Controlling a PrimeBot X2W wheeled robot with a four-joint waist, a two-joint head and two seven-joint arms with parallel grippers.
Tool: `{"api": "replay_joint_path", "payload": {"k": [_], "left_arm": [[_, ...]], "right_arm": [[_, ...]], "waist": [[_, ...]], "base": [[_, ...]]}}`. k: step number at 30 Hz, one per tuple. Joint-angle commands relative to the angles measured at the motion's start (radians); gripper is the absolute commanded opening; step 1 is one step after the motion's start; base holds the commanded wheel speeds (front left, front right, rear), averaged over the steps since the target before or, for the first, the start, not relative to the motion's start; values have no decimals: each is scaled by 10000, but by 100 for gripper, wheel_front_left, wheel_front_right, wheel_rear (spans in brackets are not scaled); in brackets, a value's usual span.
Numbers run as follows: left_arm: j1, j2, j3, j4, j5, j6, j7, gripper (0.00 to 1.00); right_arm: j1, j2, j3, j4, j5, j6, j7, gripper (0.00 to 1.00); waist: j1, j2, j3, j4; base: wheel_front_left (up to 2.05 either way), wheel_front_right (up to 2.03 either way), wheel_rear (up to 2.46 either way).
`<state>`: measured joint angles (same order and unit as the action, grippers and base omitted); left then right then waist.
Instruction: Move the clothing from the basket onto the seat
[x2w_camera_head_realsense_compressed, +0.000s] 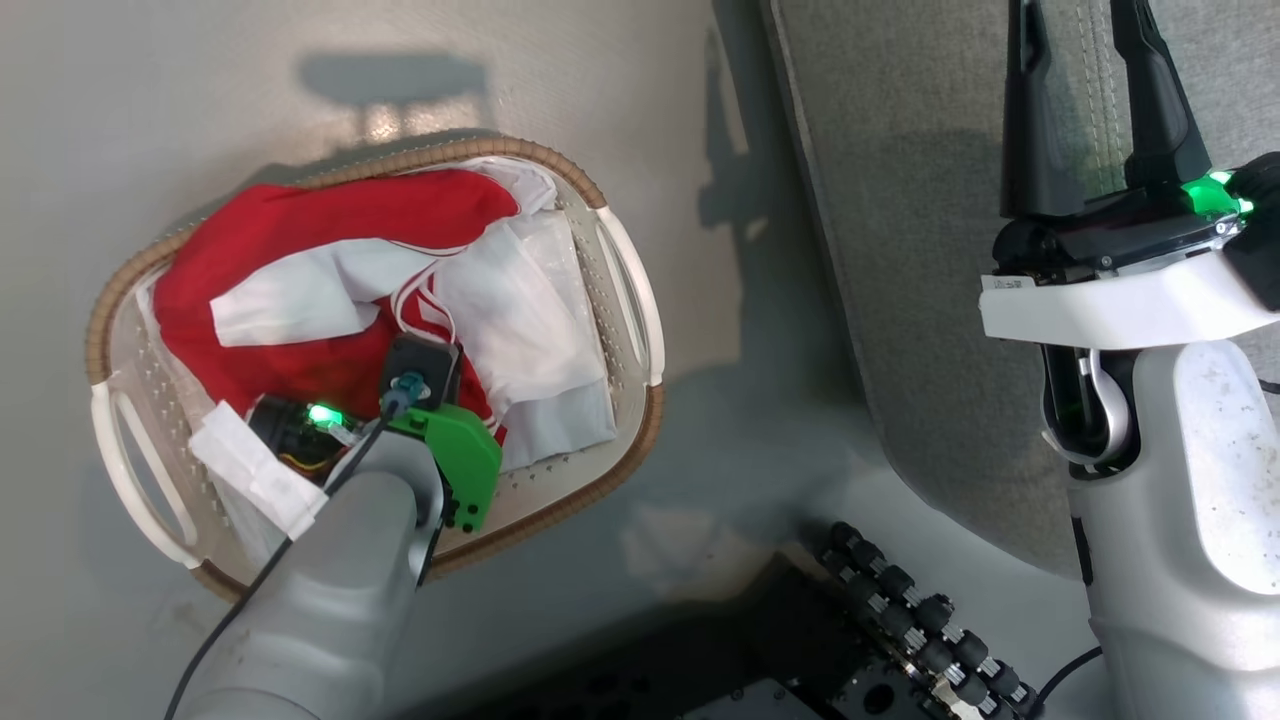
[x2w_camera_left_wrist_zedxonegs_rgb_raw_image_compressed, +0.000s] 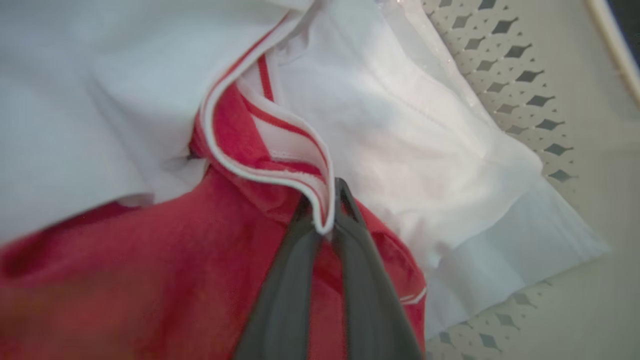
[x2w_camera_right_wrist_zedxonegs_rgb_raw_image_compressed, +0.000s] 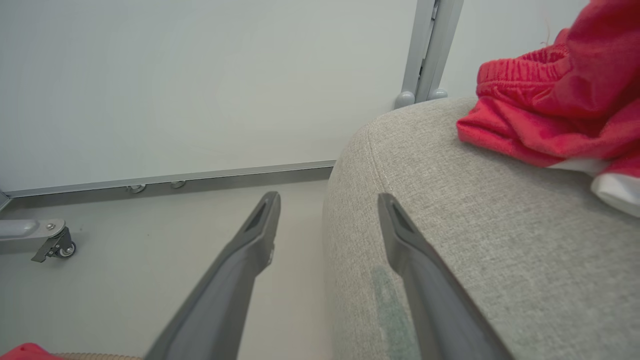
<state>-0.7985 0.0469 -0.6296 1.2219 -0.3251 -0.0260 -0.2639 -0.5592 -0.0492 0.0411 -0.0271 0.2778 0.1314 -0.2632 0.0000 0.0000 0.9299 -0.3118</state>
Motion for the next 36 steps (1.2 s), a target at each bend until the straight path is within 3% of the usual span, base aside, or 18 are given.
{"api": "replay_joint_path", "payload": {"k": [1,16,28,36], "left_arm": [[248,65,-34,-99,-96,-34,-8,0],[2269,325,239,-2558,112,-375,-10,0],[3672,909,761,-5226,790,-567,-10,0],[3419,1675,583,-6380,1645,-774,-8,0]], "right_arm": [[97,-24,-46,113,-88,-14,-23,100],[1146,-31,-179,1003,-745,-14,-23,100],[2805,-32,-470,1618,-1502,-14,-23,100],[3861,-31,-394,1886,-1679,-14,-23,100]], "waist": [[0,0,-274,143],[0,0,-3188,1092],[0,0,-6340,1985],[0,0,-8161,2308]], "base": [[0,0,0],[0,0,0],[0,0,0],[0,0,0]]}}
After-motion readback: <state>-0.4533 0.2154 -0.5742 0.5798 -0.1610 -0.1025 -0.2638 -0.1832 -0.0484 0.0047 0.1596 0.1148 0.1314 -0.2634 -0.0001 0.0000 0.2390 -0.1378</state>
